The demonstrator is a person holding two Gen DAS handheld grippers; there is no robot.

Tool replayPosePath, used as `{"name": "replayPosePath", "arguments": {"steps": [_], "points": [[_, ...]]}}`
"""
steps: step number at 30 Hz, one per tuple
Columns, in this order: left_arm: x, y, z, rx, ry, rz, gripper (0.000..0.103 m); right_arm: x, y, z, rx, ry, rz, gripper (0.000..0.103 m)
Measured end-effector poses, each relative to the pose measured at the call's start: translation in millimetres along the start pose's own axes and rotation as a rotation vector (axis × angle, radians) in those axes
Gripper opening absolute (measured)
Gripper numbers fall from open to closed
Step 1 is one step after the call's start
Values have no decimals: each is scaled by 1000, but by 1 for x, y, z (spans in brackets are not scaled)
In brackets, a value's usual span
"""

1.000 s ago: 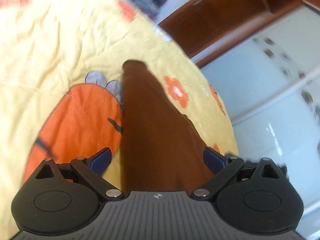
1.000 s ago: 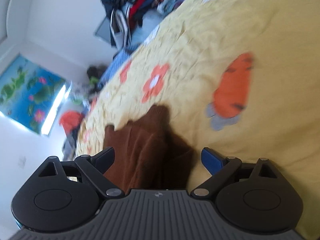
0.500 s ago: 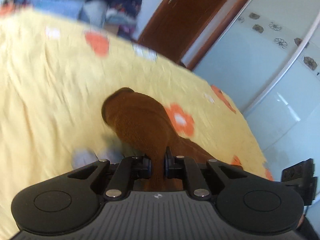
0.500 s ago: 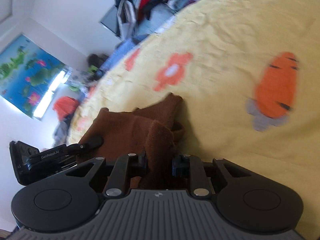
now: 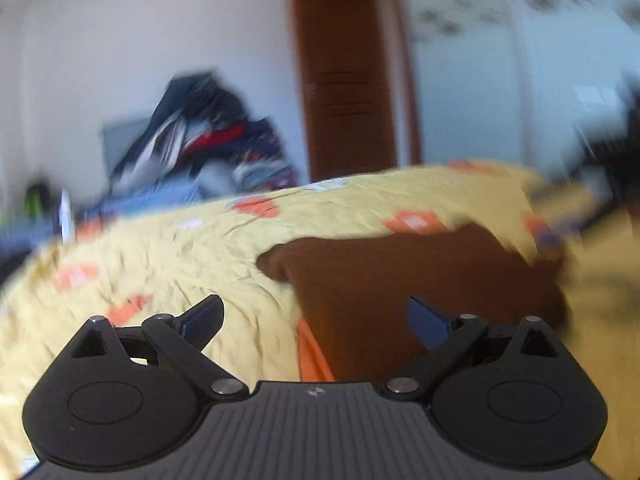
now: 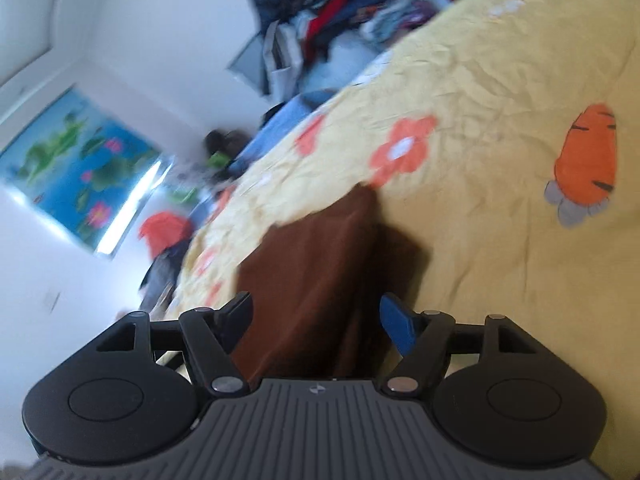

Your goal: Fold small clothes

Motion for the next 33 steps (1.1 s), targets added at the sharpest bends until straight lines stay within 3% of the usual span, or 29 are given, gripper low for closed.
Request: {"name": "replayPosePath", "arguments": {"steps": [2,4,6,10,11,12,14,17,19,22,24,25,26,27,29,33], "points": [[-6,13,-18,75,20,53,98,-13,14,25,-73,-12,42,71],[-4,20,-29,92,40,91,89,-12,26,45,-184,16,92,64],[8,20,-34,88,26,137,61,0,35,56,-287,70,146,58],[27,25,-38,100,2,189,44,24,49,58,-334,115,228,42],[28,23,-39,100,7,181,31,29,52,57,-337,127,252,34],[26,21,-38,88,8,169,18,34,55,53,-344,159,277,20],[23,17,-30,52,-1,164,15,32,57,54,-369,175,279,17],[25,32,-22,-5,10,222,14,11,55,52,-335,152,239,14],[22,36,-23,-13,5,215,14,15,70,21,-287,208,286,12],[18,32,-20,-39,27,240,17,4,73,17,-224,136,207,19],[11,28,-13,-70,77,239,20,-4,68,19,-169,83,182,55],[7,27,-8,-98,107,239,23,-10,61,21,-143,57,159,66],[3,25,0,-144,138,240,36,-18,52,23,-133,47,114,87],[1,23,9,-207,166,241,62,-26,40,24,-127,45,54,95],[3,17,31,-361,181,223,94,-33,17,19,-91,31,-25,95],[37,9,53,-605,192,285,95,0,-18,-21,24,114,-9,91]]}}
Point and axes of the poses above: each gripper's, at about its wrist camera, not at the fingertips, and x roughly the way its jaws point, z to its left, y to its underside, the point moved 7 cm from there along x, roughly the way its jaws point, and after that the axes turned 9 degrees about -y, right-handed, at the moved point
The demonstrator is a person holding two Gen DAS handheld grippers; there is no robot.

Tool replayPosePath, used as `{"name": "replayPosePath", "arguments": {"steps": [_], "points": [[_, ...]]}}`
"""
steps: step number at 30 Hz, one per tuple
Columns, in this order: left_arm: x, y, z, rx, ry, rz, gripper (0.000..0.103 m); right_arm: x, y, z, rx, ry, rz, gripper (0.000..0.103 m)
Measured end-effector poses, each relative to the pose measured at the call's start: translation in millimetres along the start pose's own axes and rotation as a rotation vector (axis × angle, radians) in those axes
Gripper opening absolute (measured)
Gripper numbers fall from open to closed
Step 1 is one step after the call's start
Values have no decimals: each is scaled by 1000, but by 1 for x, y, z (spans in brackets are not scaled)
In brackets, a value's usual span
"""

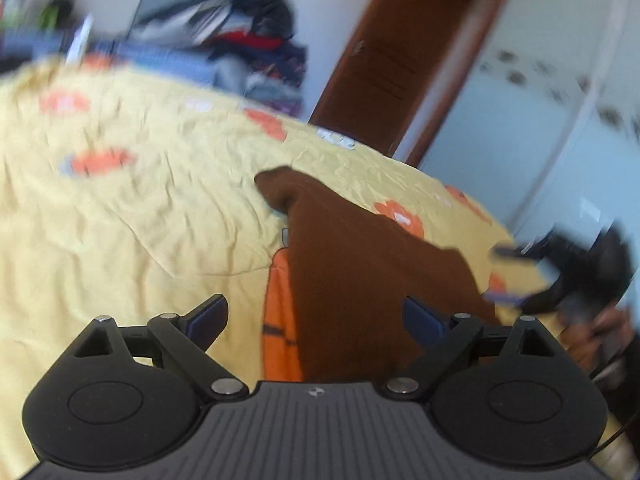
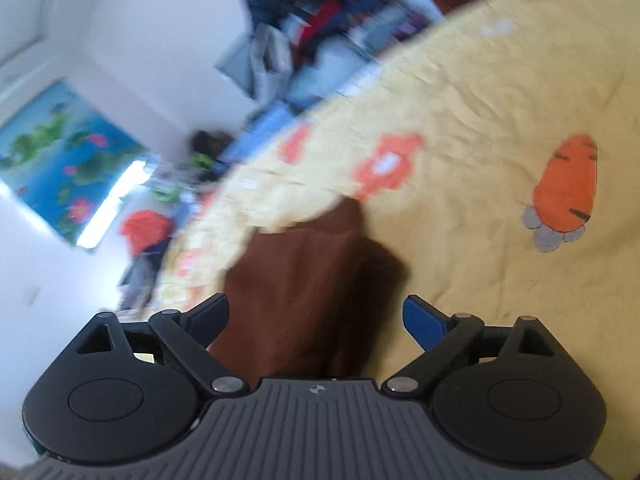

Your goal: Fold small clothes

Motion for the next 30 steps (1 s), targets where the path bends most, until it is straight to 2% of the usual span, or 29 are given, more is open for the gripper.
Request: {"name": "replayPosePath", "arguments": {"steps": [2,3,4,5,7,8,9,11,13,14,15,17,19,20,22,23,24,25,29,30], "points": [[23,-2,-3,-24,-13,42,95,30,-5,-16,63,22,40,88],[34,1,-6,-16,-36,73,94,45,-5,-22,79,37,58,75],[43,4,-10,3,-54,106,94,55,-5,-22,68,33,39,58],[48,10,-12,25,-76,129,94,64,-1,-21,61,39,59,28],[46,18,-14,55,-87,117,94,67,8,-18,-8,61,69,25],[45,20,-14,54,-75,118,94,63,11,-26,-5,56,59,22],[43,21,-13,49,-69,115,94,56,12,-39,55,13,31,19],[43,20,-10,24,-52,122,94,45,12,-52,132,-40,-11,24],[47,14,-8,-27,-16,150,94,41,15,-44,109,-33,-28,41],[48,13,-8,-67,19,172,94,39,17,-38,113,-27,-22,61],[48,12,-6,-108,50,191,94,35,20,-31,119,-39,-10,86],[47,14,-7,-160,103,224,93,25,25,-16,111,-63,4,102],[50,17,-9,-187,144,255,81,18,38,-4,106,-91,51,100],[52,18,-11,-193,142,258,74,18,45,-1,116,-102,79,96],[55,18,-14,-173,121,279,51,19,64,2,109,-94,154,88],[57,20,-14,-171,116,305,31,22,71,5,75,-90,165,74],[58,22,-13,-185,114,325,30,23,76,7,50,-76,175,39],[54,21,-13,-187,107,328,27,25,82,6,53,-56,208,33],[27,30,-17,-92,88,340,26,8,90,21,-10,-65,229,29],[27,37,-15,-62,60,347,27,3,92,21,-9,-67,232,29]]}}
Point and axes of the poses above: each gripper's, at about its wrist camera, not at the fingertips, and x roughly the way its jaws point, z to its left, y to its underside, the point moved 7 cm from there along x, roughly the way its jaws point, and after that the axes turned 9 degrees about -y, right-handed, at the moved point
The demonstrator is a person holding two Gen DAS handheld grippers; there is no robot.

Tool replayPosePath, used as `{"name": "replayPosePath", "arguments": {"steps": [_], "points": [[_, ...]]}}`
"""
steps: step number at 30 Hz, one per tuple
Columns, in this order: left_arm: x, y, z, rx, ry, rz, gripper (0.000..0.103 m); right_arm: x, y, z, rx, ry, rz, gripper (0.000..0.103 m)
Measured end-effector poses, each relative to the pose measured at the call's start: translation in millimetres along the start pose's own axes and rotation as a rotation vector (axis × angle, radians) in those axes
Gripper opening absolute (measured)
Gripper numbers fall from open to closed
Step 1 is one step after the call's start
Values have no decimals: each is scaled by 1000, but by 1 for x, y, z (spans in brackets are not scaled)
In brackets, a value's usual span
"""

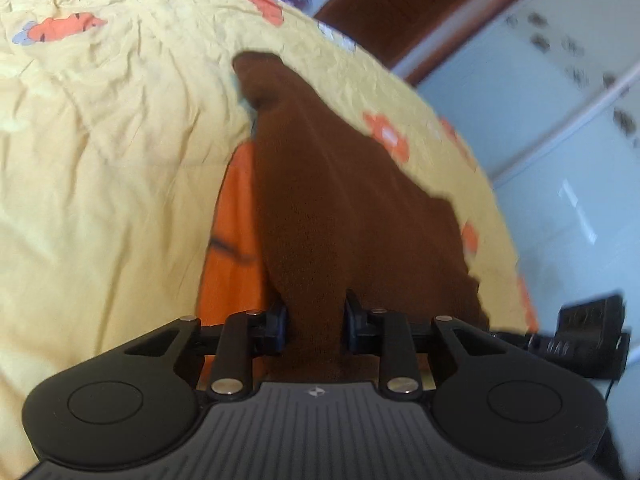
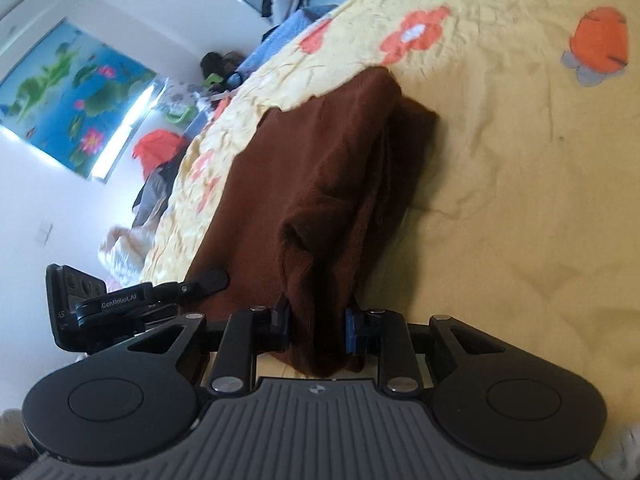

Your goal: Fold small clothes

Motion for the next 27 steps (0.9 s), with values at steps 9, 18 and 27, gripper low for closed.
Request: {"name": "replayPosePath", "arguments": {"steps": [9,18,27], "points": [[-44,-1,-25,135,-120,-316,74,-47,-47,30,-52,-20,-235,59],[14,9,-66,324,-126,-271,77,159,-125,98,-127,-183,80,89],[18,7,-62,287,-105,-272,77,247,-151,34,19,-47,74,23]]}}
Point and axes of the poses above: each gripper's, at about its wrist camera, not at the fingertips, and x roughly the way its jaws point, z to its left, y to its underside, the point moved 7 cm from there along x, roughly the way its jaws point, and after that the axes turned 9 degrees about -y, right-handed, at the moved point
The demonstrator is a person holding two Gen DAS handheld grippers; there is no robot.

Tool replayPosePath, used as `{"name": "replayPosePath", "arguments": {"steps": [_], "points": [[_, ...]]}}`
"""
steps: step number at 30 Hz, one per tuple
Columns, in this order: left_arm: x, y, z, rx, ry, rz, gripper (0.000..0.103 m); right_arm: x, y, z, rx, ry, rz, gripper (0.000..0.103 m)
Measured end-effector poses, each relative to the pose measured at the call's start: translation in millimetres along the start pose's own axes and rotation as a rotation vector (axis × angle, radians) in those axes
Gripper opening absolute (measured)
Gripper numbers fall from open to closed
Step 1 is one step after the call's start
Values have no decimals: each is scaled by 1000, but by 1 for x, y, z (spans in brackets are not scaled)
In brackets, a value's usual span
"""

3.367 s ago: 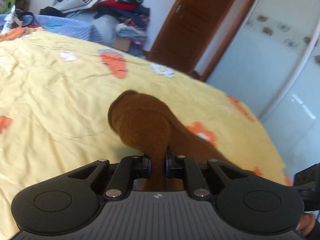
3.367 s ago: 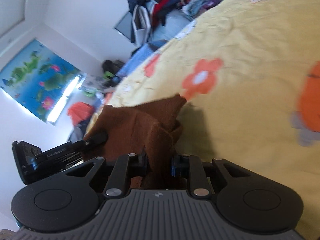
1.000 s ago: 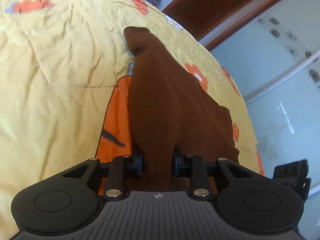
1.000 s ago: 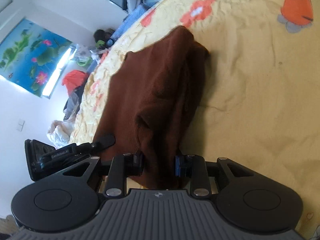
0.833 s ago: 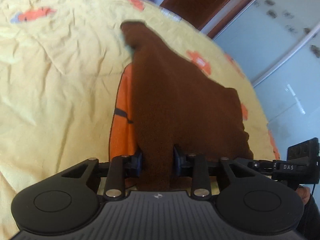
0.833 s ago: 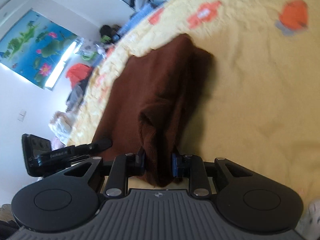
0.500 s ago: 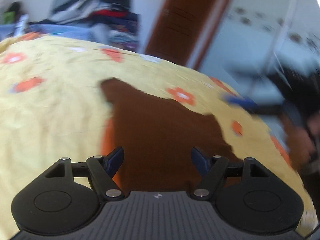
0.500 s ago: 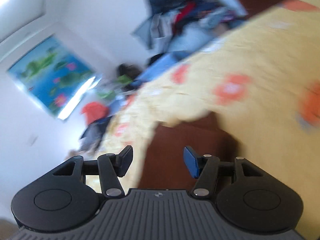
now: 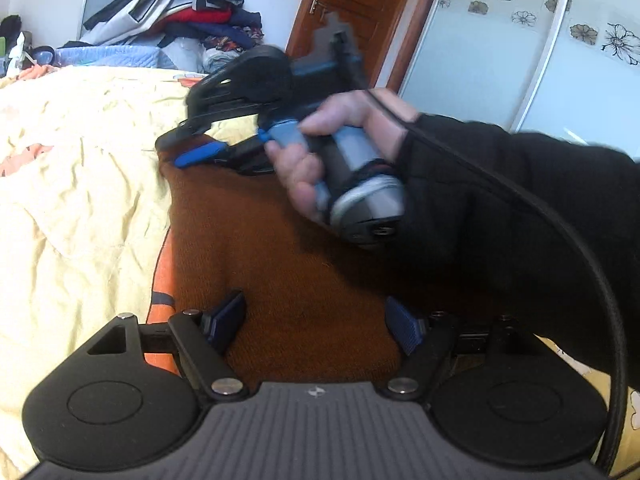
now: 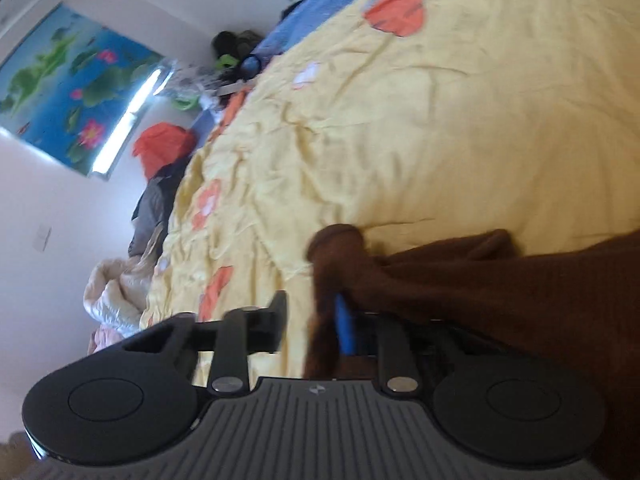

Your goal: Fold small clothes

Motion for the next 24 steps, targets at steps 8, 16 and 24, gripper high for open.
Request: {"name": "replayPosePath", "arguments": {"steps": [8,16,24], "points": [[2,1,7,4,-2,-4,77,-100,55,50,-86,-149,-43,89],[-3,5,-5,38,-37,0,77,-139,87,10,-166,36,-111,60],[-3,6,-8,55,-55,-1,77,-153,103,12,-255,123,-138,79]]}}
Point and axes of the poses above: each gripper's, at about its wrist camera, not at the fingertips, and x roughly the way its jaws point, z to its left, y to its underside, the point moved 7 cm from there along x, roughly the way its jaws point, and after that the axes turned 9 degrees about -y, right-handed, at the moved point
